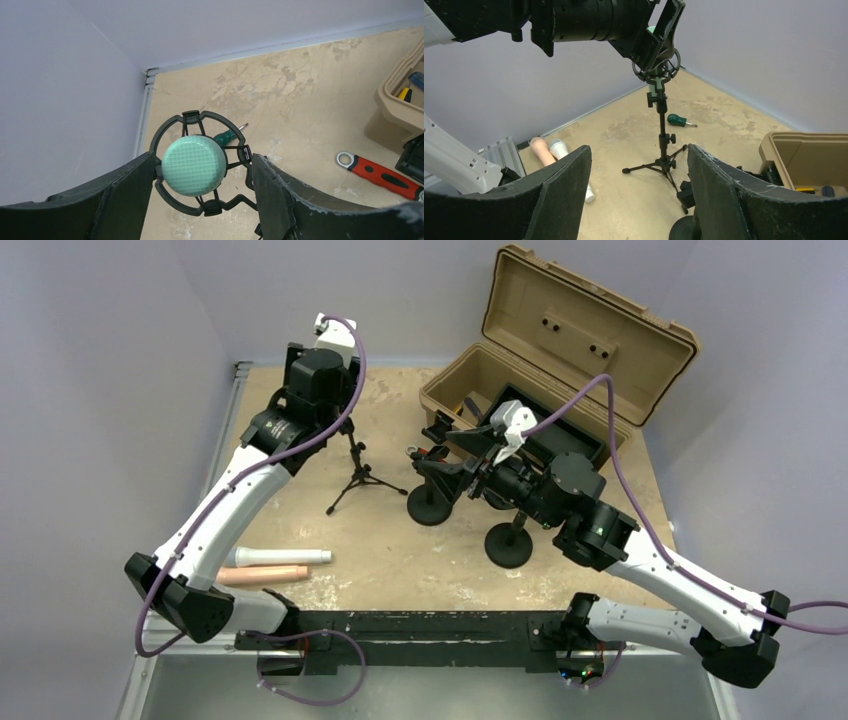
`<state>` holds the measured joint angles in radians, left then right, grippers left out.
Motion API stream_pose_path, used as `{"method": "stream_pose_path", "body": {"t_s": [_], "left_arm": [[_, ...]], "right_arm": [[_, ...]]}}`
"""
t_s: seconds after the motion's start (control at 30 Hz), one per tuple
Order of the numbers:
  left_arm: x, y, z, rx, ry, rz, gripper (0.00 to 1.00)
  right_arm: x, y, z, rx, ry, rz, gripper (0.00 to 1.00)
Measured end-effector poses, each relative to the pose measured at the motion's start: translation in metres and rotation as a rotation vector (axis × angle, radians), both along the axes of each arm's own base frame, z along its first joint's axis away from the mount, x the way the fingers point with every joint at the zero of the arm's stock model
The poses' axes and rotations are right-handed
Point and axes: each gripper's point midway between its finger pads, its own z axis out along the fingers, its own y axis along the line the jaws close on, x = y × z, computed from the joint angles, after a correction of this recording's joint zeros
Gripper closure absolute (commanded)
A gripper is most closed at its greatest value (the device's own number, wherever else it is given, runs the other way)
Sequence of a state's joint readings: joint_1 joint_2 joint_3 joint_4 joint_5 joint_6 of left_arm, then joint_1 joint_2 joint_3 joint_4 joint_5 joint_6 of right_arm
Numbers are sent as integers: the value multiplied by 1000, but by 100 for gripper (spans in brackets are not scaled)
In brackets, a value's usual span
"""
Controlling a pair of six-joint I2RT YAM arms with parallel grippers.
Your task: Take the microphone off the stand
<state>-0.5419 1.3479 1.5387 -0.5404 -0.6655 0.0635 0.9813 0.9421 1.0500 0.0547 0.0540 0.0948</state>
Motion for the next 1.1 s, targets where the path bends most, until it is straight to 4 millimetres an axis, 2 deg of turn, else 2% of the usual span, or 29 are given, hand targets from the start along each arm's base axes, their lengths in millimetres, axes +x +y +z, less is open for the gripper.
{"method": "stream_pose_path", "body": {"t_s": [0.17, 0.57, 0.77, 0.93, 1.1], "left_arm": [[6, -2, -17, 22, 38, 2, 39], [8, 5, -20, 23, 41, 23, 39], [9, 8, -21, 24, 44, 31, 58], [9, 8, -21, 18, 44, 33, 78], [6, 7, -18, 16, 55, 20, 90]], "right_arm": [[1, 0, -4, -9, 11, -6, 32], [1, -1, -14, -36, 34, -6, 32], [0, -1, -15, -38, 39, -6, 32], [-1, -2, -18, -38, 45, -6, 32], [-2, -6, -15, -29, 42, -10, 32]]}}
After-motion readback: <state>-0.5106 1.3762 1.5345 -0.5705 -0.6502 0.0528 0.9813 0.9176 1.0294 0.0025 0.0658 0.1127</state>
